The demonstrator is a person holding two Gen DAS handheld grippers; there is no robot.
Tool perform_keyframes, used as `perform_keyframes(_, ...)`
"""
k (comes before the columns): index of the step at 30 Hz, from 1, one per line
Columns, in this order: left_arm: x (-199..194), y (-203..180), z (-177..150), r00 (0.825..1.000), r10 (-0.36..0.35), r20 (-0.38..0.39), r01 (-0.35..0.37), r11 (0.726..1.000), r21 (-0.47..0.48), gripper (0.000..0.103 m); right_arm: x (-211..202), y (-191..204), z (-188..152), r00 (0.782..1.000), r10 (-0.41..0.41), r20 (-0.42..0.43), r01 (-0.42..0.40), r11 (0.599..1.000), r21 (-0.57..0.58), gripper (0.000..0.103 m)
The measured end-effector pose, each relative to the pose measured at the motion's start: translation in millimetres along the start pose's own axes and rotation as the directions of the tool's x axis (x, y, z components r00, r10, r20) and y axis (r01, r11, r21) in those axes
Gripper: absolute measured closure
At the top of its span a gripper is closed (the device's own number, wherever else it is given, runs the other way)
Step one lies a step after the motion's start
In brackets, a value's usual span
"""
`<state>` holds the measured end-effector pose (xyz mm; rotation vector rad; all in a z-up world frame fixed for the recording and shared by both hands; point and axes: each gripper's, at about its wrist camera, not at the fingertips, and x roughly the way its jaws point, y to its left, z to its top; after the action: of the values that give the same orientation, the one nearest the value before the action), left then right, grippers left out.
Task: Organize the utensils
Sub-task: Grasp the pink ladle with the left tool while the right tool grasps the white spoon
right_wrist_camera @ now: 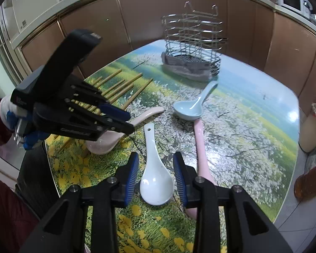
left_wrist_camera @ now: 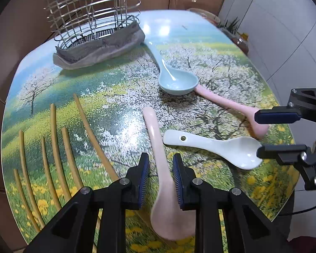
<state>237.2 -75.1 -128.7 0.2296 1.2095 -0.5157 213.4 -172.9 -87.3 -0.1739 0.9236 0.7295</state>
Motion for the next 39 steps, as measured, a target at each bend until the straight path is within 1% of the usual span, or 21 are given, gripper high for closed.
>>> perform_keyframes(5, 12, 3, 10, 1.000, -0.010, -0.023, 0.011, 1.000, 0.013, 0.080, 14, 0, 8, 0.999, 0.006, -0.034, -0.007, 1.000, -0.021, 0.071)
perform_keyframes(8, 13, 7, 14, 0.999, -0.014, -0.030, 0.015, 1.000, 0.018, 0.084, 23, 1, 12, 0.999, -0.001, -0.053, -0.001, 0.999, -0.037, 0.071)
perform_keyframes(10, 13, 9, 16, 0.999, -0.017, -0.034, 0.018, 0.999, 0.029, 0.085, 31, 2, 15, 0.998, 0.003, -0.070, -0.006, 0.999, -0.049, 0.070)
perform_keyframes(14, 7, 19, 14, 0.999, -0.039, -0.036, 0.040, 0.999, 0.029, 0.089, 49, 5, 19, 0.994, 0.009, -0.111, -0.016, 0.998, -0.066, 0.070)
perform_keyframes(17, 5, 27, 13, 0.997, -0.068, -0.033, 0.068, 0.998, 0.005, 0.093, 62, 6, 22, 0.990, 0.005, -0.143, -0.016, 0.997, -0.075, 0.070)
perform_keyframes(20, 4, 34, 12, 0.995, -0.096, -0.022, 0.095, 0.995, -0.011, 0.093, 73, 6, 24, 0.986, -0.009, -0.164, -0.004, 0.997, -0.078, 0.071)
perform_keyframes(21, 2, 35, 11, 0.995, -0.094, -0.018, 0.094, 0.996, -0.008, 0.093, 74, 7, 24, 0.987, -0.013, -0.159, 0.001, 0.997, -0.079, 0.072)
perform_keyframes(23, 1, 35, 10, 0.996, -0.085, -0.015, 0.085, 0.996, 0.001, 0.093, 76, 7, 27, 0.985, -0.039, -0.167, 0.024, 0.996, -0.090, 0.083)
perform_keyframes(24, 2, 33, 10, 0.997, -0.082, -0.015, 0.082, 0.997, 0.006, 0.093, 77, 8, 27, 0.983, -0.052, -0.174, 0.035, 0.994, -0.100, 0.085)
perform_keyframes(25, 2, 32, 10, 0.997, -0.079, -0.016, 0.079, 0.997, 0.009, 0.093, 79, 9, 29, 0.981, -0.066, -0.182, 0.046, 0.993, -0.112, 0.089)
perform_keyframes(28, 3, 29, 11, 0.997, -0.075, -0.014, 0.075, 0.997, 0.003, 0.093, 84, 13, 32, 0.976, -0.081, -0.201, 0.056, 0.990, -0.129, 0.089)
perform_keyframes(30, 4, 28, 11, 0.998, -0.068, -0.004, 0.068, 0.998, -0.006, 0.093, 81, 14, 32, 0.978, -0.079, -0.194, 0.056, 0.991, -0.124, 0.089)
perform_keyframes(34, -10, 28, 4, 0.995, -0.085, 0.060, 0.087, 0.996, -0.036, 0.093, 62, 14, 32, 0.990, -0.069, -0.126, 0.059, 0.995, -0.082, 0.090)
perform_keyframes(36, -25, 28, 1, 0.988, -0.105, 0.111, 0.111, 0.993, -0.048, 0.093, 49, 14, 29, 0.995, -0.056, -0.088, 0.051, 0.997, -0.054, 0.090)
perform_keyframes(39, -43, 27, -6, 0.980, -0.109, 0.168, 0.120, 0.991, -0.058, 0.092, 34, 16, 26, 0.998, -0.049, -0.037, 0.048, 0.998, -0.027, 0.090)
